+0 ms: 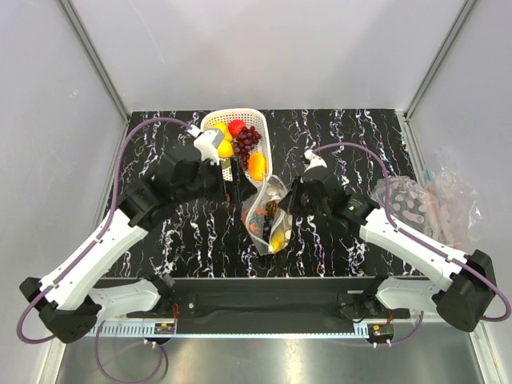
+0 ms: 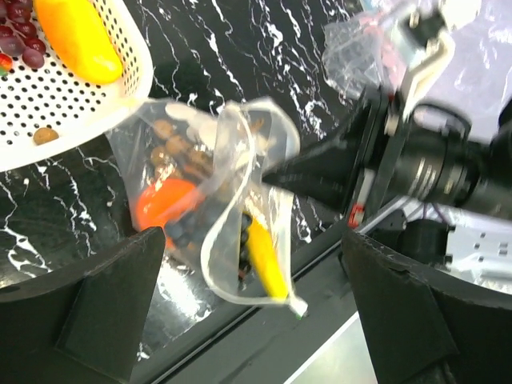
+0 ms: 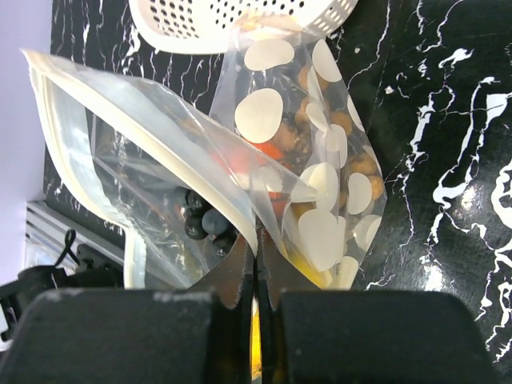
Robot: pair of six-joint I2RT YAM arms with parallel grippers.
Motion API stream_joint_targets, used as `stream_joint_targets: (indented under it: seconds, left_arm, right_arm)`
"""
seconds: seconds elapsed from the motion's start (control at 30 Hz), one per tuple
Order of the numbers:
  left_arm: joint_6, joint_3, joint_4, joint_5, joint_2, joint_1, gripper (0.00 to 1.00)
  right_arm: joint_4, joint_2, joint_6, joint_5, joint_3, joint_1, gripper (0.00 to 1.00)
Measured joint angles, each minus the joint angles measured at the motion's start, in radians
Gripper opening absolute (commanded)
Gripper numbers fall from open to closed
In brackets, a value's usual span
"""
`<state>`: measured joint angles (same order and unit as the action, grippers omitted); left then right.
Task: Place the food in the zip-top bag and seal the zipper
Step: Adjust the zipper food storage bag at the center of the board.
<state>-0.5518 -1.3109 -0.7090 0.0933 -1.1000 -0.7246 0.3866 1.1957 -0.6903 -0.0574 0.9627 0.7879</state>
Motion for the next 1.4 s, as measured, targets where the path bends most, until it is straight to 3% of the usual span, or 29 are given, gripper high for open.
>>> stream_joint_targets:
  seconds: [0.2, 0.37, 0.53, 0.83, 0.87, 0.9, 0.93, 1.17, 1.33, 1.4]
  left_arm:
    - [0.012, 0.129, 0.005, 0.002, 0.063, -0.045, 0.97]
    - [-0.018, 0.299, 0.034, 0.016, 0.068, -0.075, 0.86]
    - [-0.051, 0.372, 0.095, 0.024, 0.058, -0.098, 0.72]
    - [-0.095, 0.389, 0.227, 0.023, 0.011, -0.109, 0.26]
    - [-0.093, 0.389, 0.235, 0.022, 0.001, -0.109, 0.19]
    - [-0.096, 0.389, 0.243, 0.021, -0.014, -0.109, 0.03]
    - [-0.098, 0.389, 0.253, 0.017, -0.031, -0.109, 0.0]
    - [-0.077, 0.36, 0.249, -0.004, -0.069, -0.109, 0.0]
    - [-0.012, 0.179, 0.146, 0.005, -0.088, -0.111, 0.0]
    - [0.018, 0.114, 0.128, 0.011, -0.09, -0.11, 0.0]
  right_arm:
    - [-0.005, -0.007, -0.011, -0.002, -0.001, -0.012, 0.0]
    - [-0.008, -0.007, -0.013, -0.001, 0.0, -0.012, 0.0]
    - [-0.008, -0.007, -0.014, -0.001, 0.0, -0.012, 0.0]
    - [-0.007, -0.009, -0.015, 0.0, 0.0, -0.012, 0.0]
    - [-0.006, -0.01, -0.015, 0.0, 0.0, -0.012, 0.0]
    - [-0.005, -0.013, -0.015, 0.0, 0.0, -0.012, 0.0]
    - [-0.003, -0.017, -0.015, 0.0, 0.0, -0.012, 0.0]
    - [0.029, -0.082, -0.024, -0.003, -0.001, -0.012, 0.0]
    - [0.074, -0.108, -0.044, -0.003, 0.016, -0.012, 0.0]
    - [0.077, -0.113, -0.06, -0.002, 0.02, -0.011, 0.06]
